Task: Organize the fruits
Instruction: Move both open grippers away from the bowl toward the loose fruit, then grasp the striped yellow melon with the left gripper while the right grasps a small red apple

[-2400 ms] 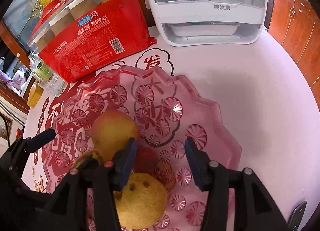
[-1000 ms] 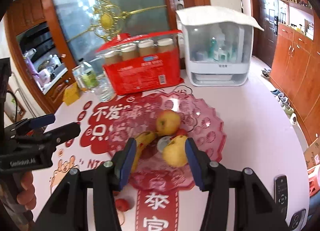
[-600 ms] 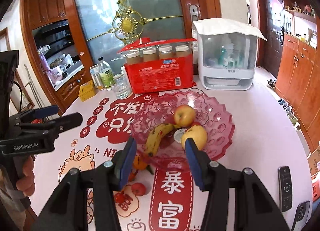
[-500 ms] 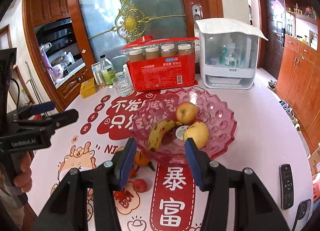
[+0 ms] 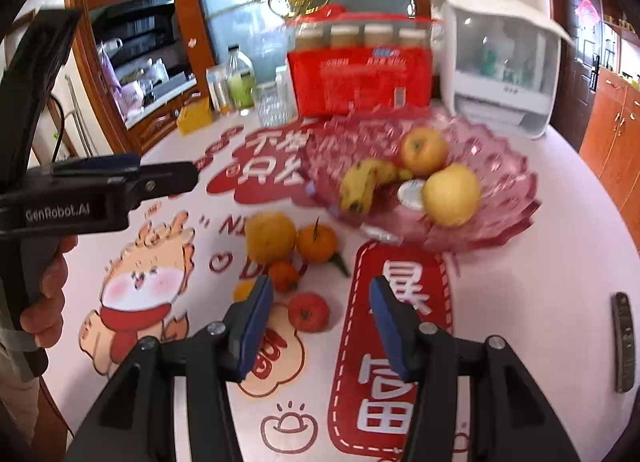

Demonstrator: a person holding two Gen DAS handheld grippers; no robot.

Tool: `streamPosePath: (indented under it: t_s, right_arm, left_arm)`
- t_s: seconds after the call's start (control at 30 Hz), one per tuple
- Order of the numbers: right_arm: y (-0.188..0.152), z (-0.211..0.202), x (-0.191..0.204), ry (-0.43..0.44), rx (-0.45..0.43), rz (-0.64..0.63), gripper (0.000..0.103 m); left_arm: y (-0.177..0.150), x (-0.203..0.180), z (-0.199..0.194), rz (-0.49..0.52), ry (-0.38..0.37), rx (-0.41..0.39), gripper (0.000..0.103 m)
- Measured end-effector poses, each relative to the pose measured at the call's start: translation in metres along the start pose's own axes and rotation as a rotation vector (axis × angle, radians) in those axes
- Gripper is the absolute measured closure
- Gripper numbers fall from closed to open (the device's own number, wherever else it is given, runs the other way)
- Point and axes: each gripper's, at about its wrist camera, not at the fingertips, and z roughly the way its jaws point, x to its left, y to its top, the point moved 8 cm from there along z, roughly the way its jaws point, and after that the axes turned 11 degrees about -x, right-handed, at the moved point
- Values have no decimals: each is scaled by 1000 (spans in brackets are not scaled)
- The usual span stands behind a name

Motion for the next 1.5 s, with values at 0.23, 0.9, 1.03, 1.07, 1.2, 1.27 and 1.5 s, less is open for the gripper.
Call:
streamPosePath:
  t_s: [0.23,0.9,1.03,1.07,1.2,1.27,1.5]
  right_arm:
    - [-26,33,4,9,50,-9,52]
    - [-48,62,10,35,67,-20,69]
    - [-47,61,6,57,63,15,69]
    - [-47,62,6,58,62,19,69]
    - [-46,62,4,65,59,36,69]
    - [-46,62,3,69,58,47,70]
    - [-47,62,2,73,54,65,70]
  left_arm:
    - [-27,-8,46,-14,-32,89,6]
    - [-51,-12,111,-141,-106,183,20]
    - [-53,-18,113,-138,-124,183,33]
    - [-53,-20,113,-145,-135,179,39]
    - [-51,-24,111,-161,-153,162,53]
    - [-51,-24,110,-160,-142,147,53]
    - [-56,-21,99,-157,-89,140,54]
